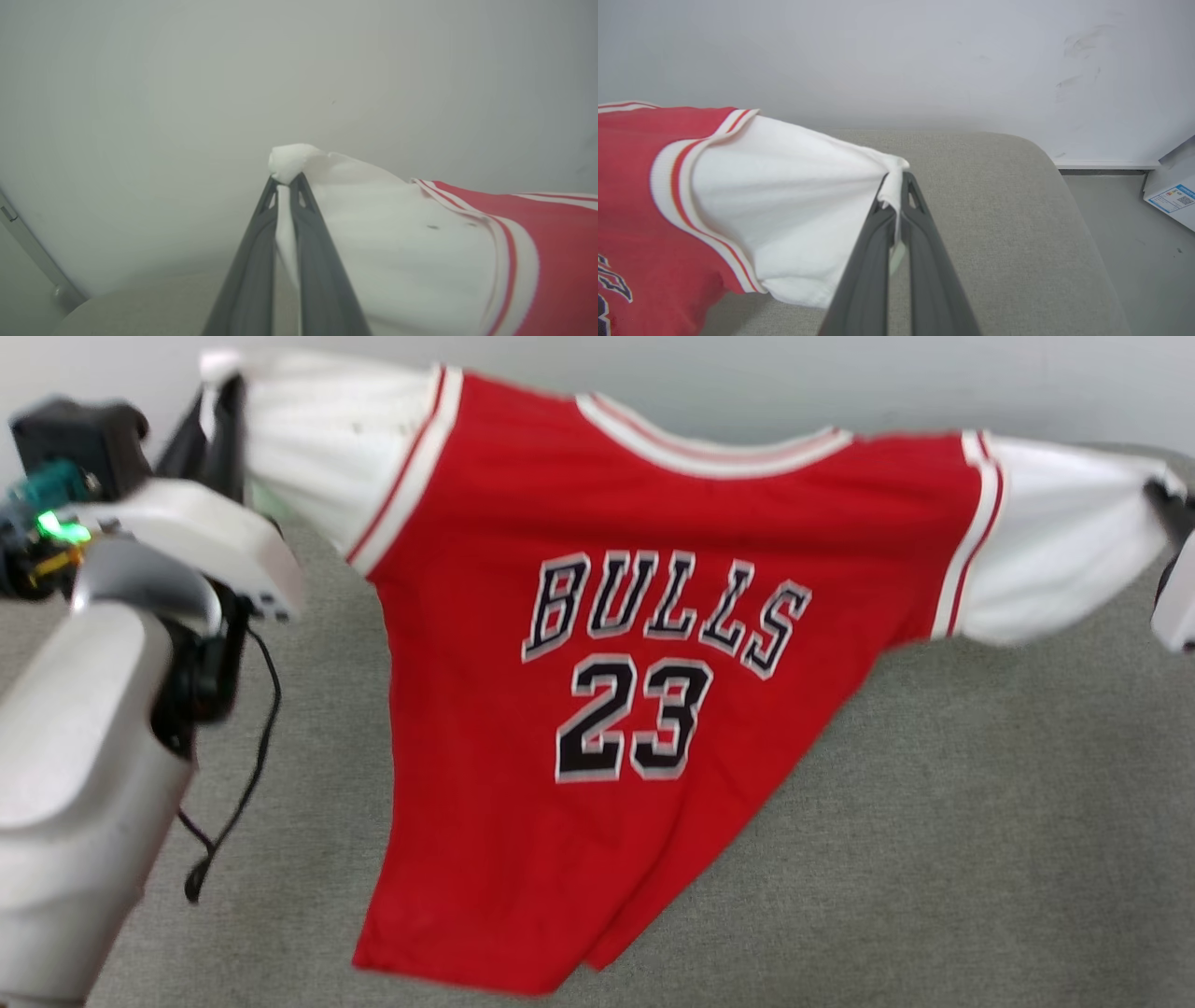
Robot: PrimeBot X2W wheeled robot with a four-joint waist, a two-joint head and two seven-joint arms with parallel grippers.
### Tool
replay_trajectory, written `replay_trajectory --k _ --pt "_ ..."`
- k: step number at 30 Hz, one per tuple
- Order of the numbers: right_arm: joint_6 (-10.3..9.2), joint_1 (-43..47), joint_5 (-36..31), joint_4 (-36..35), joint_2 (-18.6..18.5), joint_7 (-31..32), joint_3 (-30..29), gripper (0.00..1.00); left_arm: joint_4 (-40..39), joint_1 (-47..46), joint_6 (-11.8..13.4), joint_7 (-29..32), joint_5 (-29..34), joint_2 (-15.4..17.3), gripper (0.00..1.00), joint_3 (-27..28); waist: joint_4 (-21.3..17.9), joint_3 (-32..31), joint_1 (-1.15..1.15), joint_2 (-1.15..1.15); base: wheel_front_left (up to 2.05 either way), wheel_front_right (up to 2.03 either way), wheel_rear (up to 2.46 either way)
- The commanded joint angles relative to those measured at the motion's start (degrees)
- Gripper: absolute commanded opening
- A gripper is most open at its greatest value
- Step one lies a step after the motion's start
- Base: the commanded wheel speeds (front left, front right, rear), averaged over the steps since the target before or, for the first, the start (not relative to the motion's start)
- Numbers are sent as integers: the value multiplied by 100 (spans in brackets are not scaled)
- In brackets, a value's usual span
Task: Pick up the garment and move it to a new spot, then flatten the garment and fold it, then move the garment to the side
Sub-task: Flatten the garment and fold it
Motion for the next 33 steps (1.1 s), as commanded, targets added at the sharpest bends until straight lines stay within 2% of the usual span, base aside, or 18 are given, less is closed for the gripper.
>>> replay_trajectory --k 1,10,20,27,33 --pt "-6 -260 -27 54 -8 -92 3 0 194 -227 -55 -69 -25 -4 0 67 -45 82 0 0 0 0 0" --pt "-8 -2117 -319 409 -88 -753 33 0 1538 -2285 -552 -541 166 -250 0 238 -166 907 0 0 0 0 0" --pt "-7 -4035 -523 498 32 -1638 -7 0 2158 -4367 -790 -973 573 -94 0 345 -311 2252 0 0 0 0 0" --pt "-7 -4961 -402 895 124 -2100 215 0 2386 -5067 -899 -1160 687 30 0 441 -438 2972 0 0 0 0 0" --pt "-7 -5380 -255 1349 141 -2364 541 0 2544 -5196 -965 -1273 679 4 0 541 -483 3354 0 0 0 0 0"
